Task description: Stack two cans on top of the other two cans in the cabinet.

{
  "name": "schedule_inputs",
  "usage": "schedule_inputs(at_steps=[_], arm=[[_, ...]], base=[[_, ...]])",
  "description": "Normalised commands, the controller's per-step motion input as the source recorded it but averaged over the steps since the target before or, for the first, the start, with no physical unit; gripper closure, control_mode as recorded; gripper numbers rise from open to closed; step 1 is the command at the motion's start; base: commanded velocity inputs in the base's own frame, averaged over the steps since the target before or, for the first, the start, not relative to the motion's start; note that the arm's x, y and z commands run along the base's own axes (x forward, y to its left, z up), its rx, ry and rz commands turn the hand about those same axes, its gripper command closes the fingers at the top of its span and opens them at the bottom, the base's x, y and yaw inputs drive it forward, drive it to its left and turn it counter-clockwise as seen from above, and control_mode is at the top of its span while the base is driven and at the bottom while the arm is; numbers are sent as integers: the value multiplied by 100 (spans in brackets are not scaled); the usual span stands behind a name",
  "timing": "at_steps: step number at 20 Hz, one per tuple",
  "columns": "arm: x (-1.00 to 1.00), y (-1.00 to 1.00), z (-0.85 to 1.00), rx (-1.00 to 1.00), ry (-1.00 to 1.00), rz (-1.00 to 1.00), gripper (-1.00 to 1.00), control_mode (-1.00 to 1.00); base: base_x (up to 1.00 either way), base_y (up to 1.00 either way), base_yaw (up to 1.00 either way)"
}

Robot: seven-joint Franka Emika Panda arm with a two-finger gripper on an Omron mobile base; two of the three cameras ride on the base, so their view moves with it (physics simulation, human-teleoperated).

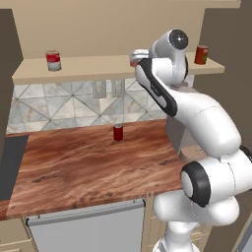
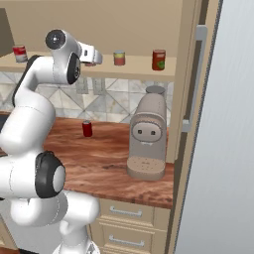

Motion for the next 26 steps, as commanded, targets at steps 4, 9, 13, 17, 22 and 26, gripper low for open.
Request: schedule_inputs(at_steps=[4,9,13,17,22,26], arm=[[32,6,-11,0,0,0,-100,-100],[28,8,-3,0,0,1,-100,-100],[33,5,-1,0,0,1,-100,-100],[34,7,-3,0,0,0,-100,-100],[26,3,-4,0,0,0,-100,-100],[24,1,-7,0,0,0,-100,-100]], base=[[0,0,0],[0,0,0],[0,0,0],[0,0,0],[0,0,0],[0,0,0]])
